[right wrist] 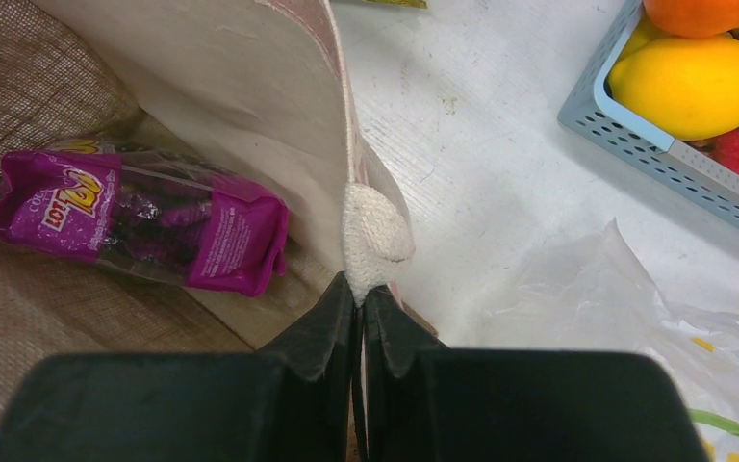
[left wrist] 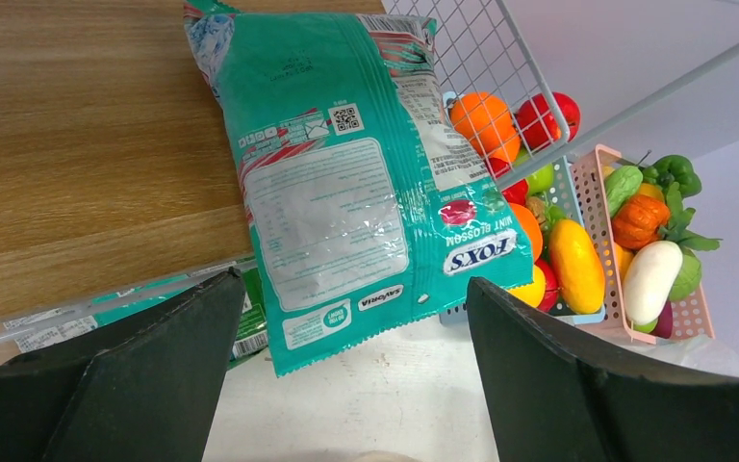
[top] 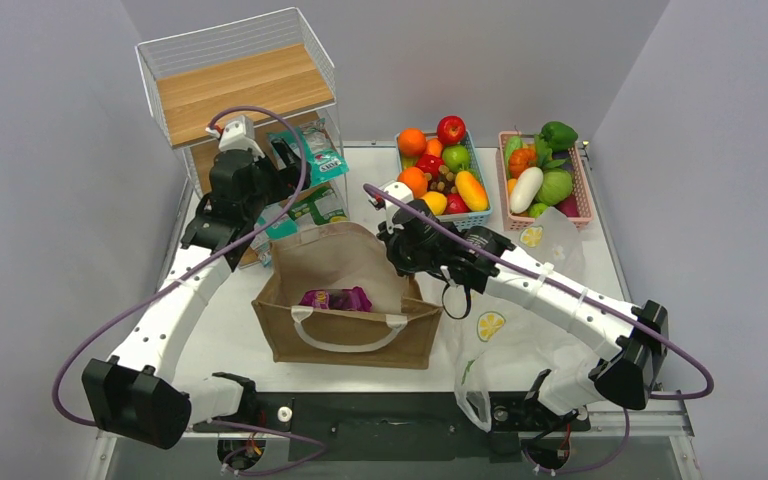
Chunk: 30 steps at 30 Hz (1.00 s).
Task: Place the food into the grocery bag and tie it
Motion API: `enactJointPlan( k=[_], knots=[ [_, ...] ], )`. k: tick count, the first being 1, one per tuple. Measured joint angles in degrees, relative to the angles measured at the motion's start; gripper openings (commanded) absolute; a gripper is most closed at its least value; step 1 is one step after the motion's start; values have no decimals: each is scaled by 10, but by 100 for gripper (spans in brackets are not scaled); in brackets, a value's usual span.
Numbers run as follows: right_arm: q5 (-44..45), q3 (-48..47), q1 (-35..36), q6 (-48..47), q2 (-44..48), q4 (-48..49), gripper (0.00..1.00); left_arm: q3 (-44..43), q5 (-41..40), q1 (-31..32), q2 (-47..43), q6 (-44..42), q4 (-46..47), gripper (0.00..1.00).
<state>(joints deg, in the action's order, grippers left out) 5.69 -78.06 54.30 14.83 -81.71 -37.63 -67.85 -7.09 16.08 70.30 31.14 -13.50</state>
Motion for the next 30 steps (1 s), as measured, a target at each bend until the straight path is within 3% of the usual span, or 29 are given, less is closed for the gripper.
enactJointPlan(
  k=[14, 24, 30],
  knots=[
    [-5, 19, -9, -7, 17, 11, 0, 4, -15, 0, 29, 19, 10, 83],
    [-5, 22, -13, -9, 17, 16, 0, 29, -11, 0, 30, 31, 67, 79],
    [-6, 22, -15, -9, 17, 16, 0, 40, -6, 1, 31, 43, 100, 56]
  ],
)
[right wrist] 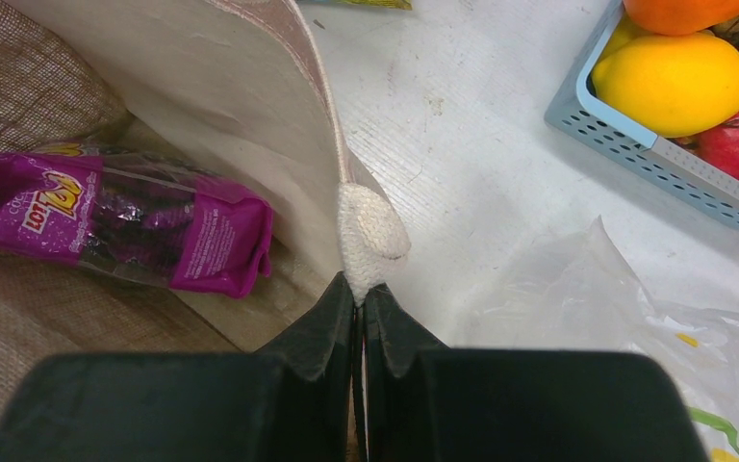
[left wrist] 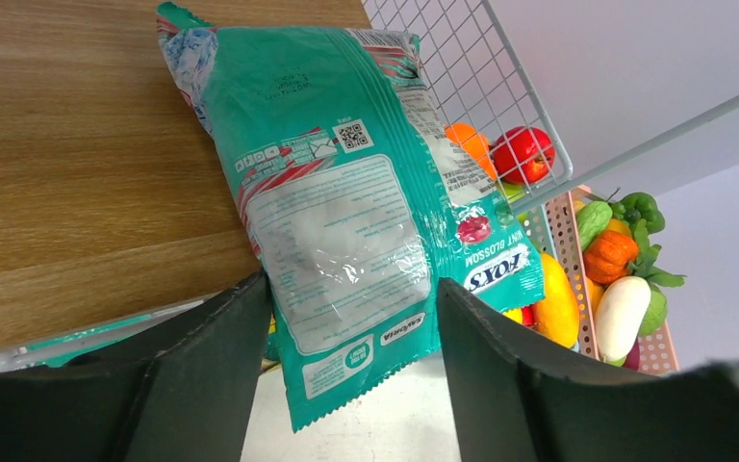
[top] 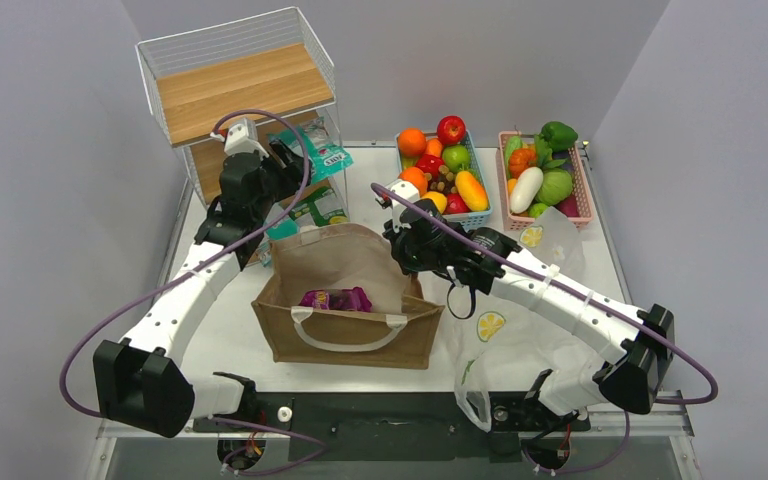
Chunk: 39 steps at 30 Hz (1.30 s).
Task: Place the food into the grocery bag and tie it
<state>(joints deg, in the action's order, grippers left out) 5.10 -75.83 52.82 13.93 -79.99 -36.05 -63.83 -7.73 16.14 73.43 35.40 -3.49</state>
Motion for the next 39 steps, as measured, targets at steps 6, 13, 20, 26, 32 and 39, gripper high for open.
enactJointPlan(
  k=[6, 13, 20, 26, 32, 39],
  knots=[
    [-5, 2, 0, 0, 3, 0, 0, 7, 2, 0, 2, 5, 21, 46],
    [-13, 4, 0, 0, 8, 0, 0, 10, 5, 0, 6, 12, 38, 35],
    [-15, 11, 0, 0, 11, 6, 0, 10, 9, 0, 16, 15, 52, 12],
    [-15, 20, 0, 2, 19, 13, 0, 10, 10, 0, 17, 20, 55, 0],
    [-15, 21, 0, 2, 19, 14, 0, 10, 23, 0, 11, 35, 50, 0],
    [-15, 21, 0, 5, 19, 15, 0, 10, 38, -1, -30, 57, -2, 0]
  ],
)
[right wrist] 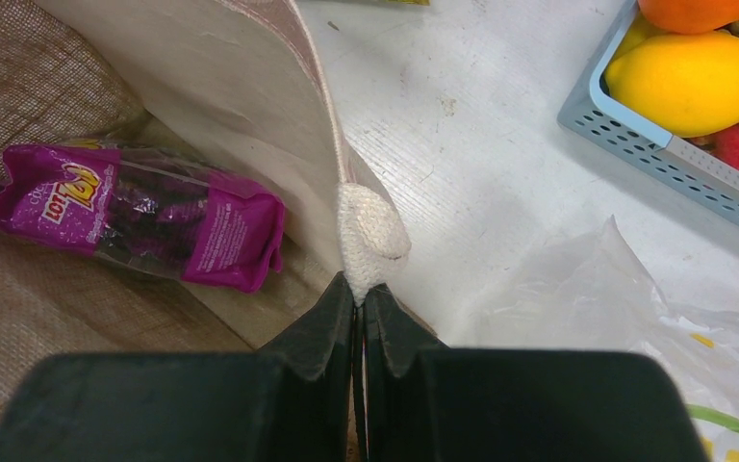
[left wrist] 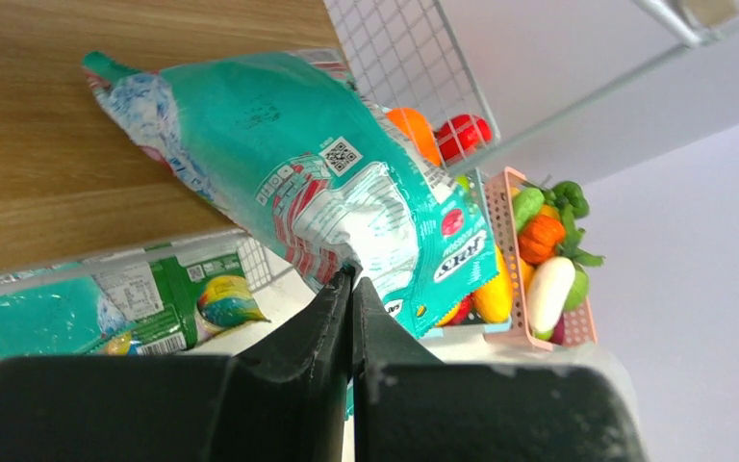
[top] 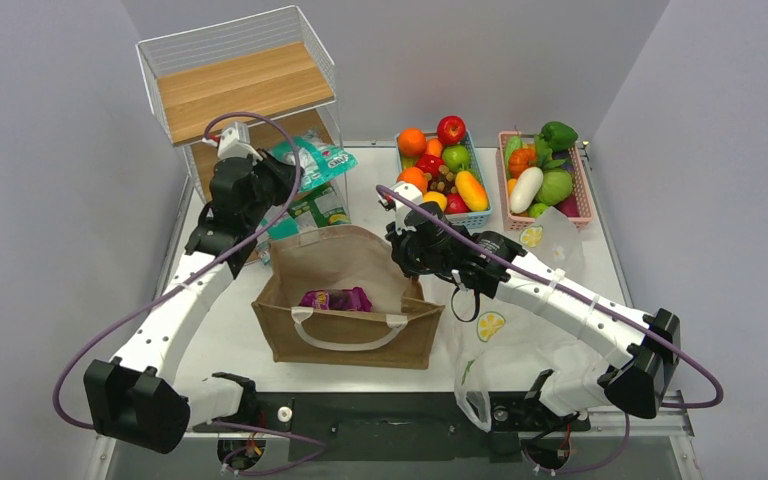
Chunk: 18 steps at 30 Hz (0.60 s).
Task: Place the food into the grocery bag and tie it
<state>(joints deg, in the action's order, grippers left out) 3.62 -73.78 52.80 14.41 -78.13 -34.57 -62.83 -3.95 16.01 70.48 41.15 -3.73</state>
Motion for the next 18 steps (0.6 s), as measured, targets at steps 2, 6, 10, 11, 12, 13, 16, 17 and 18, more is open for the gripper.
enactJointPlan(
  k=[2, 6, 10, 11, 12, 13, 16, 17, 18],
  knots=[
    [1, 0, 0, 3, 0, 0, 0, 0, 12, 0, -15, 2, -13, 0],
    [11, 1, 0, 11, 0, 0, 0, -9, 45, 0, -37, 2, -41, 0],
    [21, 1, 0, 17, 0, 0, 0, -29, 79, 0, -61, 3, -75, 0],
    [23, 1, 0, 19, 0, 0, 0, -35, 87, 0, -69, 4, -83, 0],
    [25, 1, 0, 19, 0, 0, 0, -39, 93, 0, -78, 5, -90, 0],
    [27, 1, 0, 21, -1, 0, 0, -42, 99, 0, -85, 5, -96, 0],
    [32, 1, 0, 26, -2, 0, 0, -55, 121, 0, -111, 7, -118, 0],
    [35, 1, 0, 27, -2, 0, 0, -58, 127, 0, -117, 9, -123, 0],
    [36, 1, 0, 28, -3, 0, 0, -63, 135, 0, -125, 11, -130, 0]
  ],
)
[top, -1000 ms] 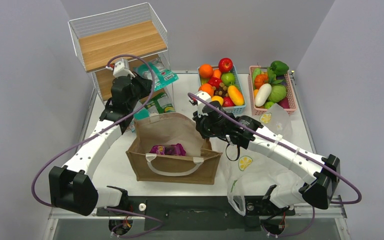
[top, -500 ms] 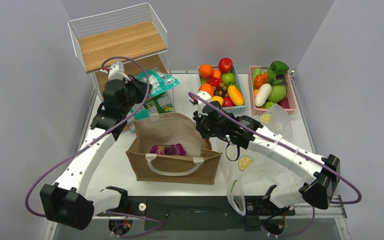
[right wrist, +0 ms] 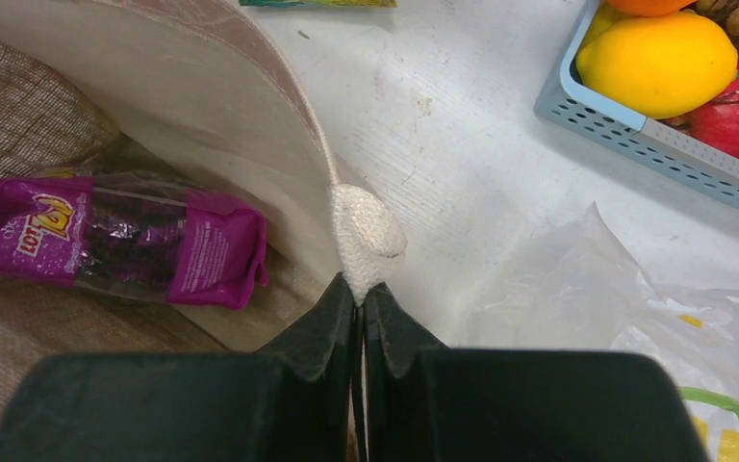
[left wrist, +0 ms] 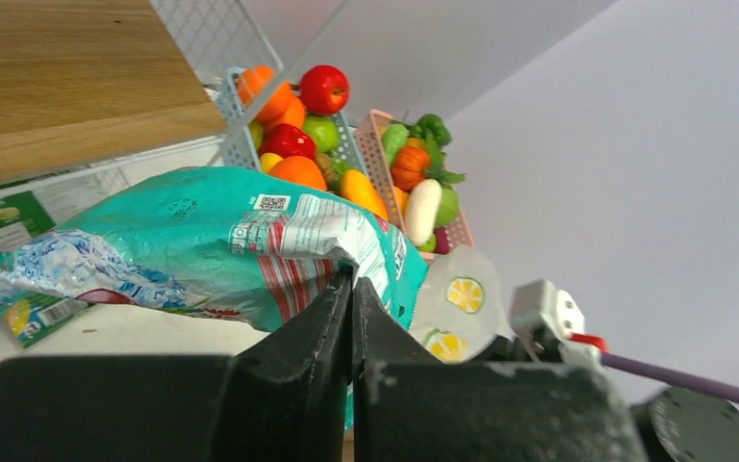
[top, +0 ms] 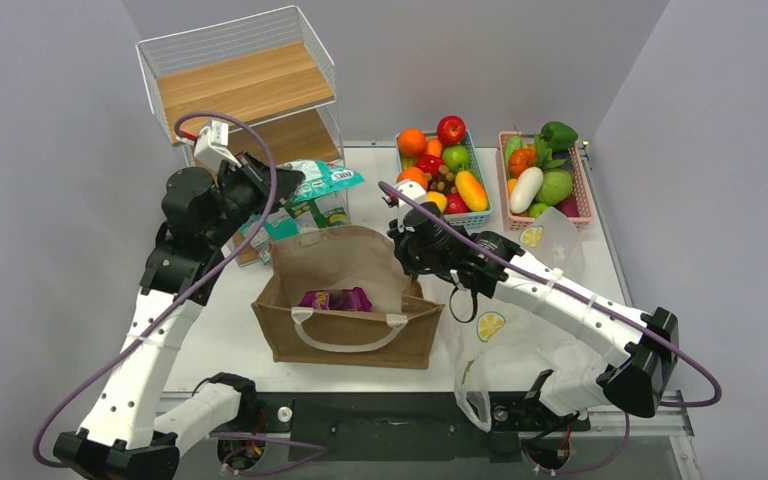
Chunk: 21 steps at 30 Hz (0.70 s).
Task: Place the food into the grocery bag and tie it
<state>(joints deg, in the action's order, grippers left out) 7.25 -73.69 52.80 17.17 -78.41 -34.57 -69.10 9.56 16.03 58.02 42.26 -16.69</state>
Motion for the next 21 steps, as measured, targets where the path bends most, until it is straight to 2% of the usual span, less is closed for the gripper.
enactJointPlan(
  k=[6, 21],
  knots=[
    [11, -5, 0, 2, -9, 0, 0, -14, 43, 8, -35, 21, -28, 0],
    [31, -44, 0, 9, -40, -30, 0, -9, 96, 71, -102, 42, -123, 0]
  ],
)
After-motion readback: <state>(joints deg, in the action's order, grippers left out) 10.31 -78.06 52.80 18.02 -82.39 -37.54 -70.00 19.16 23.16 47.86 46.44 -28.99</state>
